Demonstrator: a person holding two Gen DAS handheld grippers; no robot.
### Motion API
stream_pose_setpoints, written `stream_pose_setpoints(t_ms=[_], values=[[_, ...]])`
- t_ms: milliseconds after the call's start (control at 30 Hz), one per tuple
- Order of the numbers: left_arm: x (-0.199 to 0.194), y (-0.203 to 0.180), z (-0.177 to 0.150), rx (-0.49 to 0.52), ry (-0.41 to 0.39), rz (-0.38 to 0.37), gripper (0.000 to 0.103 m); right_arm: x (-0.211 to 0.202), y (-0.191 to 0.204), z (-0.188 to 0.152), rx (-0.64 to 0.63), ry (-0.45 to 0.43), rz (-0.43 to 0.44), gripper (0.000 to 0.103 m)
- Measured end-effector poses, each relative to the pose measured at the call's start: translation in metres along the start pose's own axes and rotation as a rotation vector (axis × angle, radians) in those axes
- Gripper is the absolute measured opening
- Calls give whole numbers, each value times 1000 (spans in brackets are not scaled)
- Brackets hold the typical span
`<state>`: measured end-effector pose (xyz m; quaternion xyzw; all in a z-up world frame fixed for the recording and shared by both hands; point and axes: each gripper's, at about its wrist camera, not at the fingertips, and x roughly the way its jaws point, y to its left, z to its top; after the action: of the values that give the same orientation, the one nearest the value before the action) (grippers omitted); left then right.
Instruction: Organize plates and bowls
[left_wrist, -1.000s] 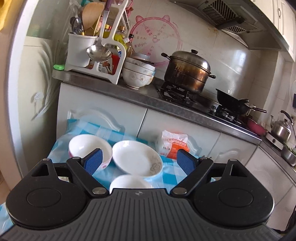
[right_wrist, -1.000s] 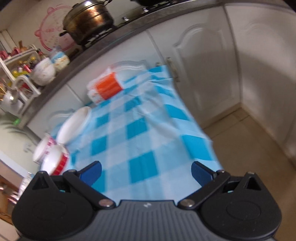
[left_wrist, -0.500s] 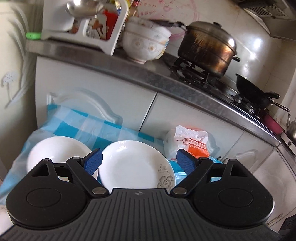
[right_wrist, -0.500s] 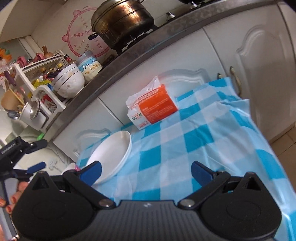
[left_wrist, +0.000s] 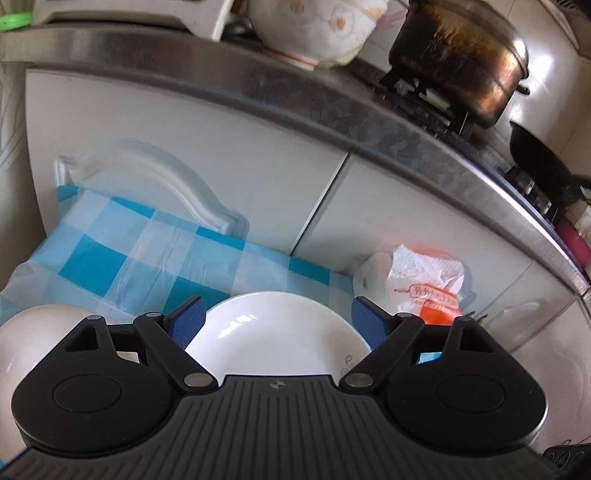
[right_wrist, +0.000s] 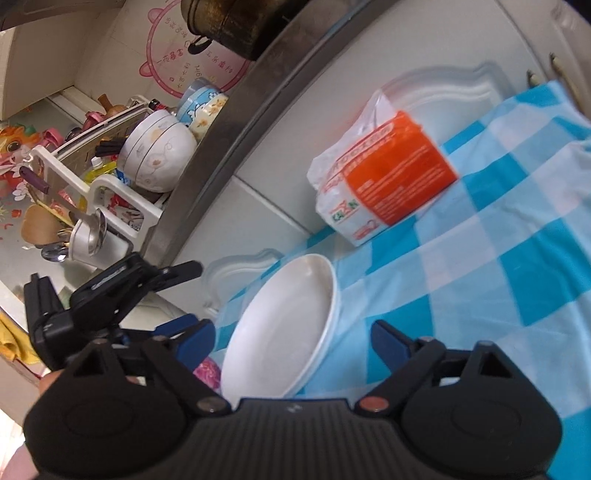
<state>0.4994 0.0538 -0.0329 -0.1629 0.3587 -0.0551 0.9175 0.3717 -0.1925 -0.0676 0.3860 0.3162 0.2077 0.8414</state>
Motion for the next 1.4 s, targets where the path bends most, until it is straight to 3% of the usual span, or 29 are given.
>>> stream_pose_setpoints(t_ms=[133, 433, 667, 1067, 1167, 1400], values=[[17, 0, 11, -6, 11, 48, 99, 12, -3, 1, 16, 27, 41, 79], [49, 8, 6, -5, 107, 111, 100, 26, -9, -3, 24, 59, 91, 78], [49, 4, 6, -9, 140, 83, 101, 31, -11, -6, 6, 60, 117, 80], [44, 7, 18, -26, 61, 148, 103, 35, -4, -11, -82, 72, 93, 78], [54, 11, 18, -30, 111, 148, 103, 35, -4, -11, -83, 71, 95, 78], [66, -4, 12, 89, 176, 171, 103, 37, -2, -11, -82, 68, 92, 82]])
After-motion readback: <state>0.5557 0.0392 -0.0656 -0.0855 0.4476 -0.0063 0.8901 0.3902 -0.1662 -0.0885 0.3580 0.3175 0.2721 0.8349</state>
